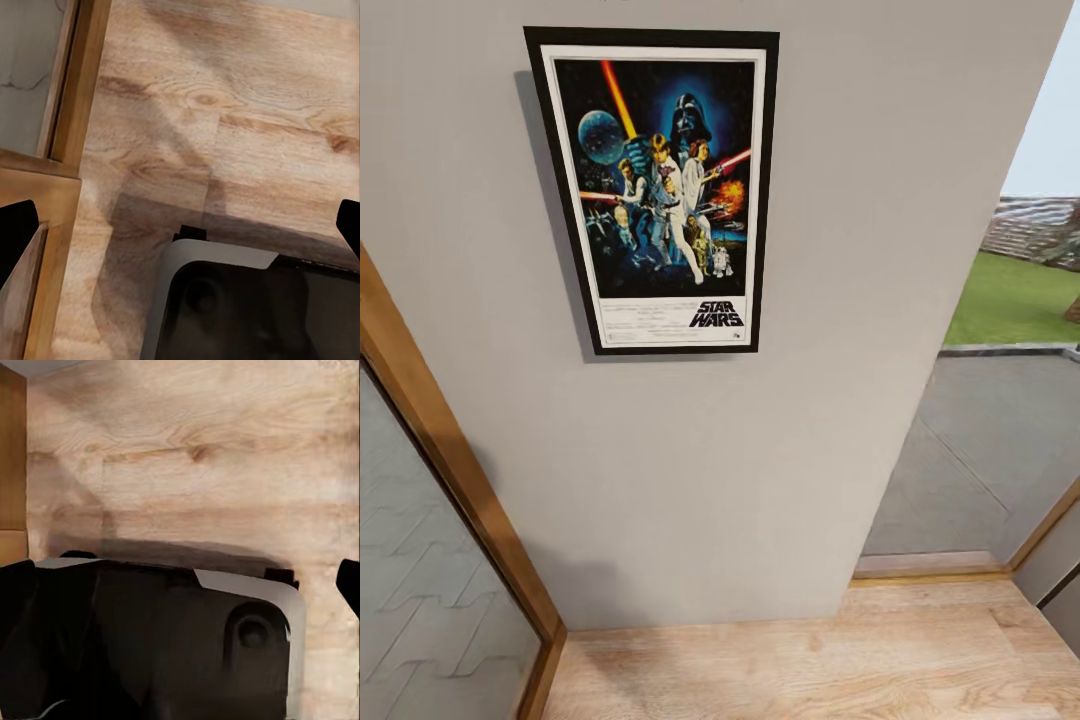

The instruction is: Pick up the poster from the kitchen countertop and hang it on one of the wall nails in the kitchen.

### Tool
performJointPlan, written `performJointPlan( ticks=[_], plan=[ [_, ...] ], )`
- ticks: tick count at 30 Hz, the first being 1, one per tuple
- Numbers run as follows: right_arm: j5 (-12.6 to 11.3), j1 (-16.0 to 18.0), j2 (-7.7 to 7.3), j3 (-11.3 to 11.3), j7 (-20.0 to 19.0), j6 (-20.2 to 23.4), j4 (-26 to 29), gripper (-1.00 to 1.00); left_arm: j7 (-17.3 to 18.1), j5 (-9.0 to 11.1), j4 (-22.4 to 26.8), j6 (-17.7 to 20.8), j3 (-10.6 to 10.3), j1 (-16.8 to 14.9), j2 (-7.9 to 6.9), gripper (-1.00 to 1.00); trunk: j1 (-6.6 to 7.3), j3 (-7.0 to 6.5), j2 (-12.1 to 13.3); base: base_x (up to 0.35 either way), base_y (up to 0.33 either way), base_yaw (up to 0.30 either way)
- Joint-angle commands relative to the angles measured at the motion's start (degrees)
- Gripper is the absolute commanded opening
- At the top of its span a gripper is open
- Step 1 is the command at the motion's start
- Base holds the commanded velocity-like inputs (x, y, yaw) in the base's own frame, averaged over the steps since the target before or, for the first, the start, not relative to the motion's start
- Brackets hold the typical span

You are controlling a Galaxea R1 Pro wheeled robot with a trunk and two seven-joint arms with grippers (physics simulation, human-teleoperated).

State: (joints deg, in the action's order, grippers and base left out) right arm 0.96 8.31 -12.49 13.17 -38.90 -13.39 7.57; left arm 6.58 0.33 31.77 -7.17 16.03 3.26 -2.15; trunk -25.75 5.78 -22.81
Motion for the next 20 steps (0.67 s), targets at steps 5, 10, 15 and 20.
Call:
performJointPlan(
  ticks=[5, 10, 15, 20],
  plan=[
    [-0.08, 0.05, 2.21, 0.19, 25.47, -0.4, -4.72, 1.0, 0.45, 0.01, 0.05, -0.04, 0.23, -0.01, 0.08, 1.0, -0.04, 0.1, -0.11, 0.0, 0.0, 0.0],
    [-0.15, 0.04, 3.21, 0.19, 29.28, -0.41, -5.09, 1.0, 0.45, 0.01, 0.05, -0.04, 0.17, -0.01, 0.12, 1.0, -0.04, 0.1, -0.11, 0.0, 0.0, 0.0],
    [-0.17, 0.04, 3.51, 0.19, 30.02, -0.41, -5.17, 1.0, 0.45, 0.02, 0.05, -0.04, 0.09, -0.01, 0.13, 1.0, -0.04, 0.1, -0.11, 0.0, 0.0, 0.0],
    [-0.17, 0.04, 3.59, 0.19, 30.23, -0.41, -5.19, 1.0, 0.45, 0.02, 0.05, -0.04, 0.06, -0.01, 0.14, 1.0, -0.04, 0.1, -0.11, 0.0, 0.0, 0.0]
  ],
)
